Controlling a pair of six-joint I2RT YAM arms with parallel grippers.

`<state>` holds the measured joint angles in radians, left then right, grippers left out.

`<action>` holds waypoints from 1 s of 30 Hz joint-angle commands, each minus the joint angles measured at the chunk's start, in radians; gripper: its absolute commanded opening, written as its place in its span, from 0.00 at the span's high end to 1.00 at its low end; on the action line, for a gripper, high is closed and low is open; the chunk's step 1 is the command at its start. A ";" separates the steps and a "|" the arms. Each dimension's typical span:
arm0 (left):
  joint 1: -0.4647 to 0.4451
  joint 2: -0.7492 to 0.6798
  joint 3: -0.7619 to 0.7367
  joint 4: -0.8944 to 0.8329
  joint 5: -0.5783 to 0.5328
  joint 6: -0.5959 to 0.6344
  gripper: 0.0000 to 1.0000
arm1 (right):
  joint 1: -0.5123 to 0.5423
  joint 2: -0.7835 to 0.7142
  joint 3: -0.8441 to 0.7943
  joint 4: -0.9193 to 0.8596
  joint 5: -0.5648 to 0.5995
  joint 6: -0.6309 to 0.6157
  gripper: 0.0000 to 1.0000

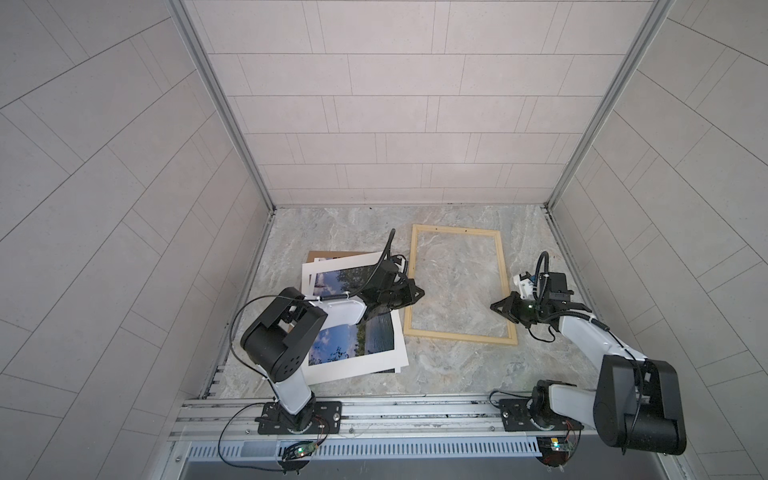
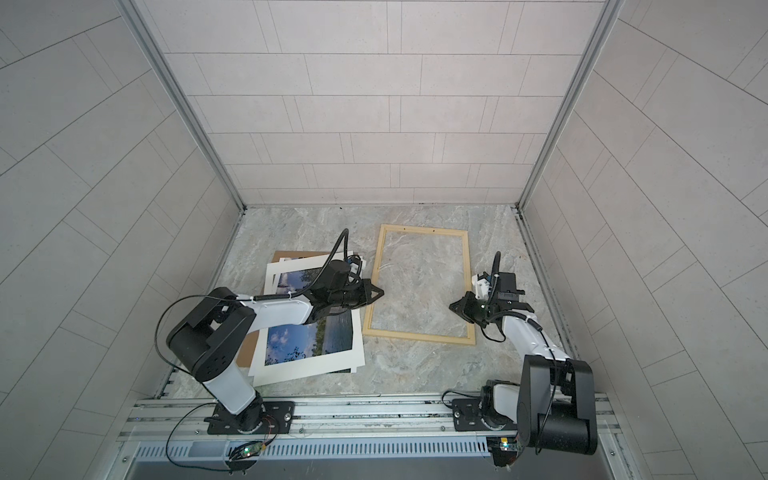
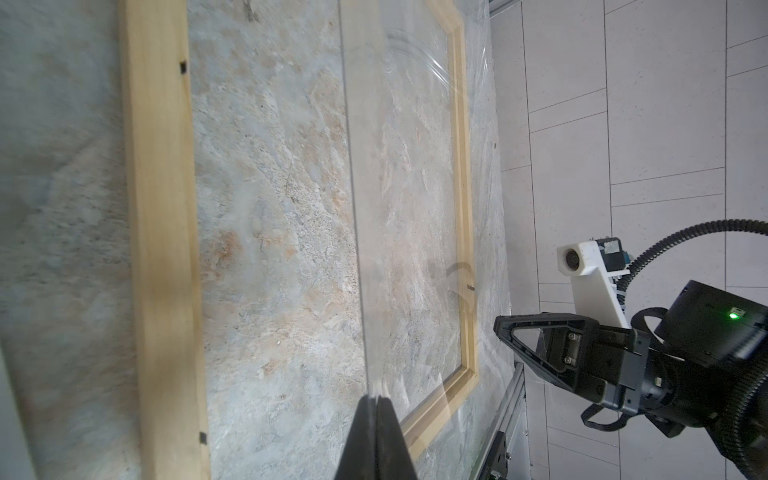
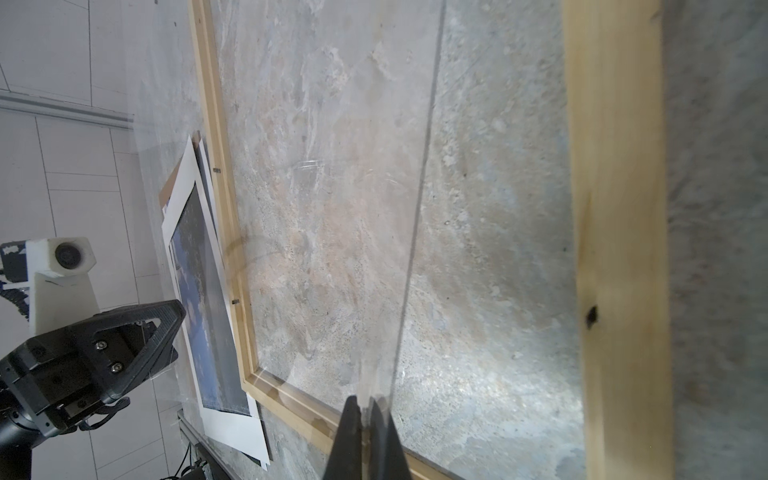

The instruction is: Put the photo into the frame

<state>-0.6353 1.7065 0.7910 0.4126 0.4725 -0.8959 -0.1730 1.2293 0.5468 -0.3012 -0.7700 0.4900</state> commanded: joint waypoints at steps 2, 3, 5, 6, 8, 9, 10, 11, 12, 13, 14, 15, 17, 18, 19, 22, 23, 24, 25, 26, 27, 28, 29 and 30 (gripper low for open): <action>0.001 0.002 -0.008 0.064 -0.038 0.026 1.00 | 0.006 0.046 0.037 -0.010 0.010 -0.027 1.00; 0.000 0.002 -0.010 0.063 -0.038 0.026 1.00 | 0.005 0.051 0.040 -0.013 0.011 -0.029 1.00; 0.001 0.007 -0.010 0.064 -0.035 0.023 1.00 | 0.006 0.067 0.045 -0.012 0.007 -0.032 1.00; 0.000 0.010 -0.011 0.065 -0.034 0.022 1.00 | 0.006 0.074 0.048 -0.011 0.002 -0.032 1.00; -0.001 0.014 -0.015 0.066 -0.034 0.022 1.00 | 0.006 0.087 0.056 -0.014 -0.009 -0.033 1.00; -0.003 0.017 -0.016 0.068 -0.035 0.020 1.00 | 0.006 0.092 0.059 -0.019 -0.008 -0.035 1.00; -0.002 0.022 -0.017 0.070 -0.034 0.019 1.00 | 0.006 0.098 0.061 -0.021 -0.007 -0.038 1.00; -0.002 0.028 -0.019 0.073 -0.032 0.015 1.00 | 0.006 0.104 0.065 -0.024 -0.005 -0.041 1.00; -0.001 0.031 -0.019 0.079 -0.030 0.012 1.00 | 0.005 0.110 0.066 -0.026 -0.004 -0.042 1.00; -0.002 0.036 -0.021 0.080 -0.027 0.007 1.00 | 0.006 0.116 0.066 -0.031 -0.004 -0.042 1.00; -0.004 0.037 -0.024 0.085 -0.026 0.005 1.00 | 0.006 0.121 0.065 -0.037 -0.003 -0.047 1.00; -0.005 0.039 -0.025 0.085 -0.028 0.002 1.00 | 0.006 0.126 0.066 -0.043 -0.001 -0.052 1.00; -0.006 0.041 -0.026 0.085 -0.025 -0.001 1.00 | 0.006 0.132 0.091 -0.059 0.007 -0.059 1.00; -0.006 0.042 -0.026 0.081 -0.022 -0.004 1.00 | 0.006 0.134 0.097 -0.064 0.008 -0.058 1.00; -0.006 0.044 -0.025 0.072 -0.021 -0.005 1.00 | 0.006 0.134 0.100 -0.069 0.009 -0.061 1.00; -0.006 0.046 -0.025 0.060 -0.018 -0.002 1.00 | 0.004 0.139 0.108 -0.081 0.003 -0.065 1.00; -0.006 0.046 -0.025 0.053 -0.020 0.001 1.00 | 0.003 0.140 0.112 -0.082 -0.003 -0.065 1.00; -0.006 0.048 -0.024 0.043 -0.020 0.002 1.00 | 0.001 0.144 0.118 -0.089 -0.008 -0.069 1.00; -0.005 0.048 -0.022 0.032 -0.020 0.007 1.00 | -0.003 0.149 0.125 -0.097 -0.016 -0.072 1.00; -0.005 0.050 -0.020 0.024 -0.017 0.009 1.00 | -0.010 0.155 0.132 -0.098 -0.028 -0.071 1.00; -0.006 0.052 -0.019 0.019 -0.014 0.008 1.00 | -0.016 0.160 0.136 -0.098 -0.044 -0.069 1.00; -0.005 0.056 -0.019 0.019 -0.009 0.004 1.00 | -0.023 0.167 0.141 -0.095 -0.058 -0.063 1.00; -0.005 0.058 -0.019 0.018 -0.006 0.000 1.00 | -0.028 0.173 0.142 -0.084 -0.074 -0.052 1.00; -0.006 0.061 -0.019 0.017 -0.006 -0.004 1.00 | -0.033 0.178 0.142 -0.071 -0.088 -0.041 1.00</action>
<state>-0.6365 1.7489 0.7734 0.4419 0.4625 -0.9062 -0.1913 1.3956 0.6704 -0.3790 -0.8143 0.4515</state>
